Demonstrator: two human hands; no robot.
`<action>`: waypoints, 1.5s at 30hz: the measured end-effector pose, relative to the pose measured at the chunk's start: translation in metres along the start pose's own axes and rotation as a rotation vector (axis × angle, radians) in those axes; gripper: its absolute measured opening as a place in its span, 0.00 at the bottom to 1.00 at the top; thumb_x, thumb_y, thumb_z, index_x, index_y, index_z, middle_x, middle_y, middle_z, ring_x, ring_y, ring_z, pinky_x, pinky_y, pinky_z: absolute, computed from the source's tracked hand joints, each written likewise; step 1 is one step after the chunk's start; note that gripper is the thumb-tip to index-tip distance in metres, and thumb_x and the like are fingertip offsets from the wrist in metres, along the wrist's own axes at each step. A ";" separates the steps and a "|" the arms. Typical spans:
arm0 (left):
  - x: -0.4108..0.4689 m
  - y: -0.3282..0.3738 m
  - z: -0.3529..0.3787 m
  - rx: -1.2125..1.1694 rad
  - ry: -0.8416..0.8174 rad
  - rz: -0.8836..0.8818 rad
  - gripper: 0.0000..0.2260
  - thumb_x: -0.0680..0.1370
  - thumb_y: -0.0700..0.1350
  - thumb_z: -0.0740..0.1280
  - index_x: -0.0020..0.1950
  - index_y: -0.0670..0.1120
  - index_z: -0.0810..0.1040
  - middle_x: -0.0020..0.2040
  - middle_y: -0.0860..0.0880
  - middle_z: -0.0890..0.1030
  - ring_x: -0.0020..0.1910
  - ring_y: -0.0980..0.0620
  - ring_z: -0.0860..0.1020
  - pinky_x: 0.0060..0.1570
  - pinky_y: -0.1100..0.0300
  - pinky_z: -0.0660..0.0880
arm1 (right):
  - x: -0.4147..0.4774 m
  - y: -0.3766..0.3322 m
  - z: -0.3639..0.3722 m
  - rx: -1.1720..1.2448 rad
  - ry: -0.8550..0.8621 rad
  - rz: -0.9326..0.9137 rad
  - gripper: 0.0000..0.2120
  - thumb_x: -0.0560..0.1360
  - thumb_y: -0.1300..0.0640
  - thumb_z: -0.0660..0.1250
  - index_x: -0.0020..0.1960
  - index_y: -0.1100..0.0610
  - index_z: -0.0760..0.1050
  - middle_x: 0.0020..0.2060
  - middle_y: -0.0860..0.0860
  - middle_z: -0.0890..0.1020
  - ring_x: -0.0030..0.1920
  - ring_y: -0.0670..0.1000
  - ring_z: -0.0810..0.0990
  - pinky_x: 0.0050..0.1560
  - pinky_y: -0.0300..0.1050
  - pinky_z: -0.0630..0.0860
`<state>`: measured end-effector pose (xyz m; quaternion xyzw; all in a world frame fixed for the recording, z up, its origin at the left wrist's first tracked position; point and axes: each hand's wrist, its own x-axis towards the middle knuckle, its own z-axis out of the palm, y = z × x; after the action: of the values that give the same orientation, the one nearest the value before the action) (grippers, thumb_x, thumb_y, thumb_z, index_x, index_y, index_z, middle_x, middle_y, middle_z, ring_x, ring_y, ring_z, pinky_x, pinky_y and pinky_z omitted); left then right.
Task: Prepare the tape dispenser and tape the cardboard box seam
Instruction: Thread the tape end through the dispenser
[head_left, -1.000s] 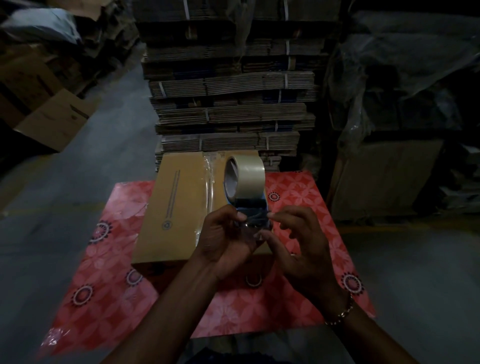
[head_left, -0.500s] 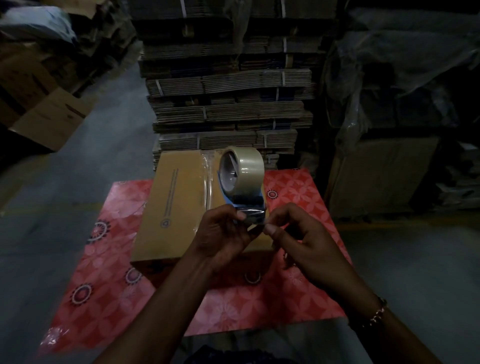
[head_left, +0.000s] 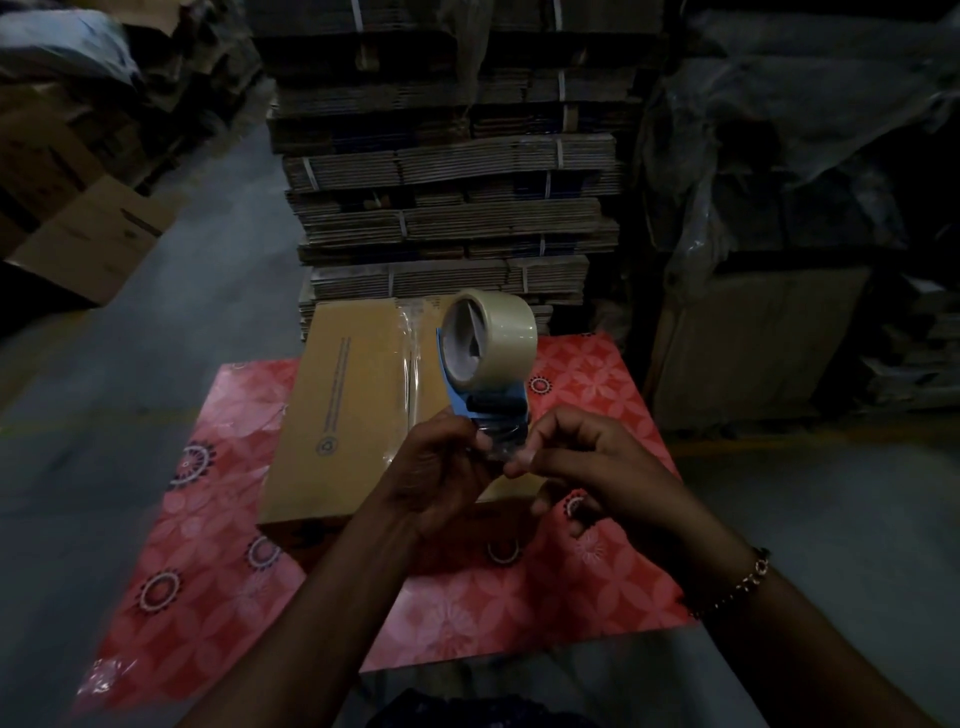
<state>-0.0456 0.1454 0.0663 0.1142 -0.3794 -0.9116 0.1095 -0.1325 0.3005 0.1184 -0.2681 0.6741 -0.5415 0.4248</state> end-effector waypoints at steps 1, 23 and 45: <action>0.000 -0.001 -0.001 0.011 0.008 -0.002 0.27 0.61 0.35 0.65 0.61 0.35 0.74 0.52 0.37 0.76 0.47 0.41 0.74 0.43 0.52 0.74 | 0.001 0.000 0.000 -0.007 0.005 0.011 0.04 0.77 0.61 0.70 0.44 0.55 0.77 0.43 0.54 0.88 0.31 0.49 0.82 0.24 0.38 0.70; -0.002 0.002 -0.005 0.113 0.067 0.000 0.20 0.65 0.31 0.59 0.54 0.35 0.78 0.43 0.41 0.83 0.42 0.45 0.80 0.40 0.56 0.76 | 0.024 -0.003 -0.001 -0.093 -0.016 0.094 0.10 0.71 0.64 0.75 0.37 0.57 0.75 0.19 0.44 0.74 0.19 0.45 0.68 0.25 0.38 0.56; -0.005 -0.004 -0.010 0.039 0.137 -0.041 0.26 0.60 0.41 0.67 0.58 0.38 0.82 0.57 0.38 0.81 0.54 0.41 0.79 0.47 0.54 0.78 | 0.019 0.012 0.016 0.192 0.102 0.176 0.24 0.69 0.66 0.75 0.60 0.54 0.70 0.34 0.50 0.82 0.26 0.46 0.75 0.23 0.37 0.66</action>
<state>-0.0378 0.1427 0.0570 0.1862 -0.3862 -0.8961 0.1145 -0.1272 0.2800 0.1009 -0.1382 0.6608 -0.5772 0.4594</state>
